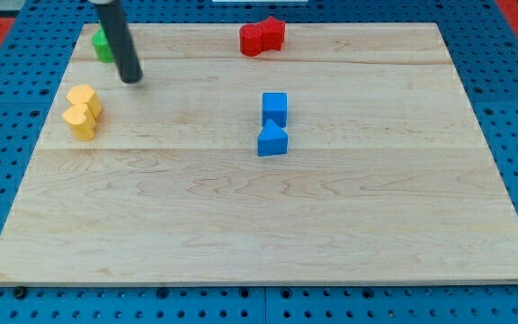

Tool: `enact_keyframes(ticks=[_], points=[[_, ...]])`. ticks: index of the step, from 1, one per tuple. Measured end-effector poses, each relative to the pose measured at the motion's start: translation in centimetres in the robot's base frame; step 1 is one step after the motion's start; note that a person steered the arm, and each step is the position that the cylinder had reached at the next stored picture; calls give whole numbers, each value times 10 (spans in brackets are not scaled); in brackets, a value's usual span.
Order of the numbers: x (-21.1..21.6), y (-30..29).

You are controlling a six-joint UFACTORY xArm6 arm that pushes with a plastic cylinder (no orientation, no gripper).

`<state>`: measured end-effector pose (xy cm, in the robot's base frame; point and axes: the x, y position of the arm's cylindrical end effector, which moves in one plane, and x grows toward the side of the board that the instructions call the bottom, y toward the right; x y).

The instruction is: Slide the blue cube towards the center right

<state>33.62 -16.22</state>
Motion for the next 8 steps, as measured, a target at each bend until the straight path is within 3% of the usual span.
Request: enact_keyframes(ticks=[1, 3, 4, 6, 8], points=[[54, 46], [58, 177], [47, 199], [25, 181], [25, 235]])
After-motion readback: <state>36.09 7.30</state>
